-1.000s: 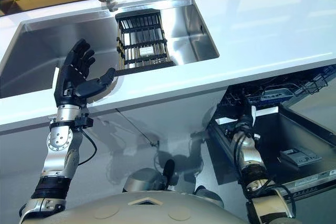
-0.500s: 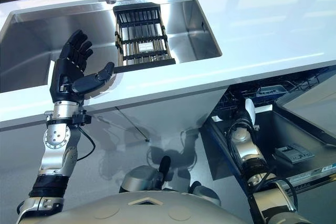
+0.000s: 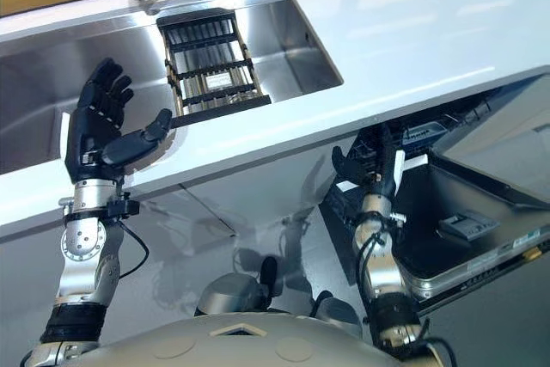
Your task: Pick up plates and place into dishwasher.
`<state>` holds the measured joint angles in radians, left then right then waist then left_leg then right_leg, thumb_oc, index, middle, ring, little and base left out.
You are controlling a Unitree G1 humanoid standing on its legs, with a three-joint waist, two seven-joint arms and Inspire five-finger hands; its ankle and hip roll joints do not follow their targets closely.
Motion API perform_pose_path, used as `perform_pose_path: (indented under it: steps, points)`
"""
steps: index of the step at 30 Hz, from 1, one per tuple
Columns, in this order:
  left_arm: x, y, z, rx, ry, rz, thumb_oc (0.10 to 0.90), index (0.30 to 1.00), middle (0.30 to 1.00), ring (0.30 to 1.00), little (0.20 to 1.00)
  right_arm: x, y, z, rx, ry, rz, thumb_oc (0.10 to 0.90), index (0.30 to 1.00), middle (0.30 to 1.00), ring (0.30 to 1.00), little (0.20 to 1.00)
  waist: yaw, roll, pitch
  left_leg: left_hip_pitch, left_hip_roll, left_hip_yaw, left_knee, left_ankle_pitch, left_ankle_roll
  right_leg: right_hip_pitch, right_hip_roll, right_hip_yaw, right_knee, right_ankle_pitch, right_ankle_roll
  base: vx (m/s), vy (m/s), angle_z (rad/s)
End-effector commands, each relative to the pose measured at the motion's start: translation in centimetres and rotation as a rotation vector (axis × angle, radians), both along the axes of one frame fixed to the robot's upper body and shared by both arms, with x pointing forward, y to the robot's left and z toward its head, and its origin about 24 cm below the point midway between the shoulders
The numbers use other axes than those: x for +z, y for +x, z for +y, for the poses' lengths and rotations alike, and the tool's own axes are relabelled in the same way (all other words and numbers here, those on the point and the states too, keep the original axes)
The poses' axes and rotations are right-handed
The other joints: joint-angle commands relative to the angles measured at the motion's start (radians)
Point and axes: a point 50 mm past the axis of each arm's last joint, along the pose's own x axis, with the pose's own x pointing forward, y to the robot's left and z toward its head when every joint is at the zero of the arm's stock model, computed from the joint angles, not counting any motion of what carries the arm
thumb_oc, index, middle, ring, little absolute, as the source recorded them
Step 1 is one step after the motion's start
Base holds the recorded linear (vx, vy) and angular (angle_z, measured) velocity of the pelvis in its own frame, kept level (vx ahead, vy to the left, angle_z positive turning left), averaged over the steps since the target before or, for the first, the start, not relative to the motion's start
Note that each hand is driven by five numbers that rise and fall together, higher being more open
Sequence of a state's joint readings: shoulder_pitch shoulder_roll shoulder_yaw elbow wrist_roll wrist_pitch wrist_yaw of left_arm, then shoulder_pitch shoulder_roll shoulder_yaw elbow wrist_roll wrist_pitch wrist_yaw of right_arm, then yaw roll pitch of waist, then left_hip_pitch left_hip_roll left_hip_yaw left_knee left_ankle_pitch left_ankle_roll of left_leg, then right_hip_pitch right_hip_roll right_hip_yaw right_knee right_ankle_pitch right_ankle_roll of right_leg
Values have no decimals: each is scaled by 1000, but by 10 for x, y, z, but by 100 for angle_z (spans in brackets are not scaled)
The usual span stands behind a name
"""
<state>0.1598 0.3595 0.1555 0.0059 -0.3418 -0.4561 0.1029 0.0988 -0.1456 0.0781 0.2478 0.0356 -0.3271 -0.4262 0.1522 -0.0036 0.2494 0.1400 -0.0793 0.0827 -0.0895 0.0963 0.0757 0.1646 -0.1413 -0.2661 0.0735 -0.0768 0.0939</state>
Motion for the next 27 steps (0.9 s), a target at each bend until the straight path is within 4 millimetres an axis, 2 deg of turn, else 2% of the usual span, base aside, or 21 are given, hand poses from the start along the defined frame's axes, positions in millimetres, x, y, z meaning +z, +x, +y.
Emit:
perform_pose_path:
  steps: [1, 4, 7, 11, 12, 14, 17, 22, 27]
  points:
    - [-20, -2, 6, 56, -16, 73, 800, 900, 900, 900, 900, 47, 7, -24, -25, -40, -259, 800, 900, 900, 900, 900, -71, 14, -86, 68, -28, 16, 10, -197, 20, -132, -22, 8, 46, 90, 87, -47, -2, -18]
    - [-19, -7, 11, 77, -12, 68, 800, 900, 900, 900, 900, 37, -3, -37, -51, -31, -198, 800, 900, 900, 900, 900, -90, 10, -88, 68, -24, 34, 7, -198, 17, -137, -18, 21, 41, 90, 88, -48, -25, -17]
    - [-16, -13, 20, 117, -1, 55, 800, 900, 900, 900, 900, 29, -20, -61, -149, -15, -158, 800, 900, 900, 900, 900, -116, 1, -89, 65, -18, 59, 5, -200, 14, -142, -7, 39, 37, 87, 89, -79, -77, -24]
    - [-10, -15, 34, 165, 21, 43, 800, 900, 900, 900, 900, 34, -36, -101, -370, 86, -240, 800, 900, 900, 900, 900, -144, -5, -87, 66, -9, 85, 4, -203, 8, -143, 10, 58, 27, 81, 85, -57, -102, -24]
    - [-10, -15, 34, 165, 21, 43, 800, 900, 900, 900, 900, 34, -36, -101, -370, 86, -240, 800, 900, 900, 900, 900, -144, -5, -87, 66, -9, 85, 4, -203, 8, -143, 10, 58, 27, 81, 85, -38, -102, -15]
    - [-7, -15, 41, 175, 32, 31, 800, 900, 900, 900, 900, 40, -47, -124, -513, 105, -321, 800, 900, 900, 900, 900, -160, -2, -88, 68, -3, 99, 5, -206, 4, -146, 21, 74, 29, 76, 84, -34, -139, -15]
    - [-1, -9, 44, 167, 54, 21, 800, 900, 900, 900, 900, 36, -55, -143, -639, 131, -327, 800, 900, 900, 900, 900, -169, 4, -88, 67, 3, 104, 9, -207, 1, -146, 37, 91, 35, 62, 77, -9, -144, -21]
    - [14, 5, 46, 147, 138, 14, 800, 900, 900, 900, 900, 21, -60, -159, -734, 173, -254, 800, 900, 900, 900, 900, -182, 16, -88, 66, 15, 99, 11, -204, -3, -146, 61, 106, 56, 32, 59, 22, -170, -5]
    - [32, 17, 45, 108, 237, 4, 800, 900, 900, 900, 900, 4, -61, -160, -689, 271, -186, 800, 900, 900, 900, 900, -194, 35, -79, 52, 30, 88, 25, -196, -9, -156, 81, 109, 101, -5, 41, 43, -188, -5]
